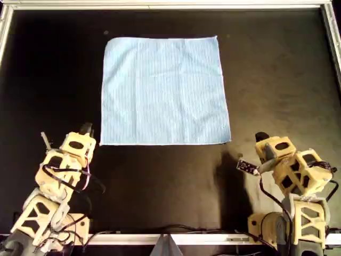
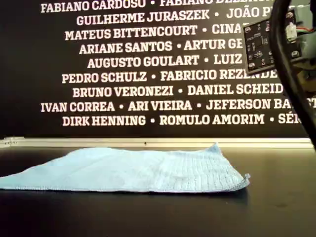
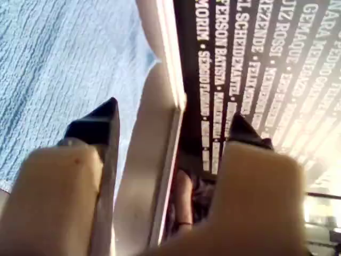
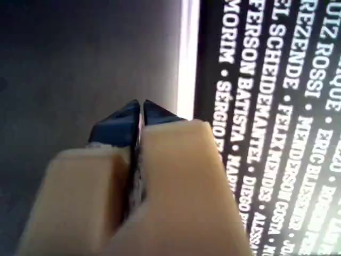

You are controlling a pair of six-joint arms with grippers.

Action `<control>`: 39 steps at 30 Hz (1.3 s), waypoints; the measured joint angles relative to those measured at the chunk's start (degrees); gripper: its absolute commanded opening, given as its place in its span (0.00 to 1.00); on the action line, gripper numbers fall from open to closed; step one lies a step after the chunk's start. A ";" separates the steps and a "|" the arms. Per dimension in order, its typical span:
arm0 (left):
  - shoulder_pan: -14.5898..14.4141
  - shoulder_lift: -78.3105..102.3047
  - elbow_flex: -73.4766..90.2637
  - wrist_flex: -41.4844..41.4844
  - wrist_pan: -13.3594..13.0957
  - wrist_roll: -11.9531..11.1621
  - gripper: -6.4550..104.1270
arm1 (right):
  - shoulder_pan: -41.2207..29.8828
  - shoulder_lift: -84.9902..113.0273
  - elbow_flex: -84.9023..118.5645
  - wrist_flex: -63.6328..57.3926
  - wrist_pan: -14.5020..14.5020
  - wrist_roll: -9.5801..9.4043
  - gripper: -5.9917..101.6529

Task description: Fold a cloth

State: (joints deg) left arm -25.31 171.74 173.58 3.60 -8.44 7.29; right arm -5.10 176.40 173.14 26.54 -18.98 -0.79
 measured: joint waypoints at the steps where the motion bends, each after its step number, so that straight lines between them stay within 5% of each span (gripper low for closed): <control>1: 0.00 0.00 0.00 0.00 0.00 0.00 0.72 | 0.00 0.00 0.00 0.00 0.00 0.00 0.07; 39: 0.00 0.00 0.00 0.00 0.44 0.09 0.72 | 0.97 0.00 0.00 0.00 -0.18 0.44 0.08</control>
State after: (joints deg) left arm -25.31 171.74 173.58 3.60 -8.00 7.38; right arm -4.13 176.40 173.14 26.54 -19.16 -0.35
